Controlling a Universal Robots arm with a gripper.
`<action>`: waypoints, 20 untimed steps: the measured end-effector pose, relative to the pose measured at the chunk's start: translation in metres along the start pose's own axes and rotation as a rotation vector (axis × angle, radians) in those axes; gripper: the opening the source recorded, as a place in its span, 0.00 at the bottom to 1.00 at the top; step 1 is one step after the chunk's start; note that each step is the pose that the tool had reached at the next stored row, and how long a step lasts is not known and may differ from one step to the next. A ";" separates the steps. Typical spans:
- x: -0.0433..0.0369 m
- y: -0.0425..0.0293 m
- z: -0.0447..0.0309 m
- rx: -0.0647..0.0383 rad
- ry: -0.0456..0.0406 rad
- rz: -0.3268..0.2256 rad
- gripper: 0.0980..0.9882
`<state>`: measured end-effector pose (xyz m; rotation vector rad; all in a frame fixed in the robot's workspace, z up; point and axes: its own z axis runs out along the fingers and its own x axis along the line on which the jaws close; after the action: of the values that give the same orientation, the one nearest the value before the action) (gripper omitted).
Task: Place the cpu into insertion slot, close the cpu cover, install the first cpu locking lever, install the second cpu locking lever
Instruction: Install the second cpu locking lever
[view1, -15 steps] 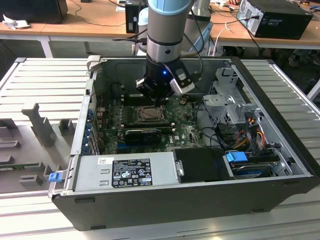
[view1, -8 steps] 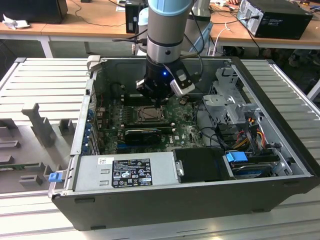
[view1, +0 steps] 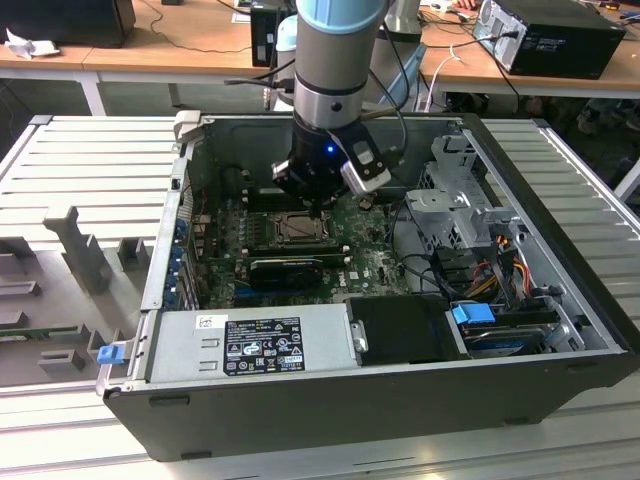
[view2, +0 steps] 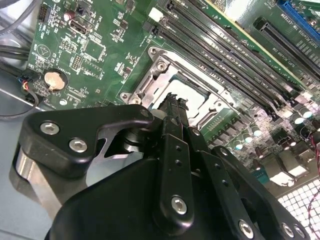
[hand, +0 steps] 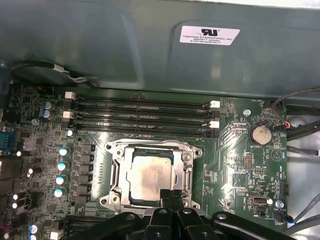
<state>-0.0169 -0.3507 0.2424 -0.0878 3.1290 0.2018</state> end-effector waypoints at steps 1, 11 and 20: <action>0.0000 -0.0003 -0.0001 0.000 0.0000 0.000 0.01; 0.0006 -0.0099 -0.0013 0.000 0.0001 0.000 0.01; 0.0017 -0.0209 -0.0024 -0.021 0.0003 0.000 0.01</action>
<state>-0.0175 -0.3718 0.2421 -0.0876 3.1276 0.2352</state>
